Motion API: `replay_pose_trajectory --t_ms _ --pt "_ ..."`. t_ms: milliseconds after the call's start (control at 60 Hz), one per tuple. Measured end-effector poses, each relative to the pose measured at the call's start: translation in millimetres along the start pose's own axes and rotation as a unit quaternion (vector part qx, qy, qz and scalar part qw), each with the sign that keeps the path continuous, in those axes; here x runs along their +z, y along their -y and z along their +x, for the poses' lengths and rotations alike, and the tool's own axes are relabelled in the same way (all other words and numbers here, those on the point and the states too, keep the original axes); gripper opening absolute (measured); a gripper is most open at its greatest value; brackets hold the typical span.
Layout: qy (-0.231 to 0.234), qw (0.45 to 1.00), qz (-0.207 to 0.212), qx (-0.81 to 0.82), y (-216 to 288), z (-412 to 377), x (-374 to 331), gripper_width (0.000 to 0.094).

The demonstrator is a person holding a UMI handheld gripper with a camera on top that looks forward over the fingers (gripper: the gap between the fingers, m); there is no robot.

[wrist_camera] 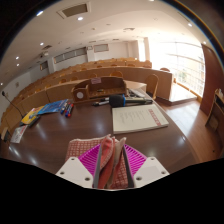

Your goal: Fold towel

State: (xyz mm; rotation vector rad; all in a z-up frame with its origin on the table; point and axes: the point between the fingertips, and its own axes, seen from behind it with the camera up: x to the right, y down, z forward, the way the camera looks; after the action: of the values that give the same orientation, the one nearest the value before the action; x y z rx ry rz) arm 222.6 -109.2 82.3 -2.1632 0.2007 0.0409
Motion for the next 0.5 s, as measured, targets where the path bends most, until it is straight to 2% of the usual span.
replay_pose_trajectory --t_ms 83,150,283,500 --pt "-0.051 0.998 0.002 -0.026 -5.8 49.4 2.1 0.0709" --pt "-0.055 0.998 0.009 -0.027 -2.7 58.7 -7.3 0.0852" --pt "-0.037 0.999 0.008 -0.034 -3.5 49.0 -29.9 0.0846" --pt "-0.011 0.998 -0.005 -0.054 -20.0 -14.9 -99.7 0.0845"
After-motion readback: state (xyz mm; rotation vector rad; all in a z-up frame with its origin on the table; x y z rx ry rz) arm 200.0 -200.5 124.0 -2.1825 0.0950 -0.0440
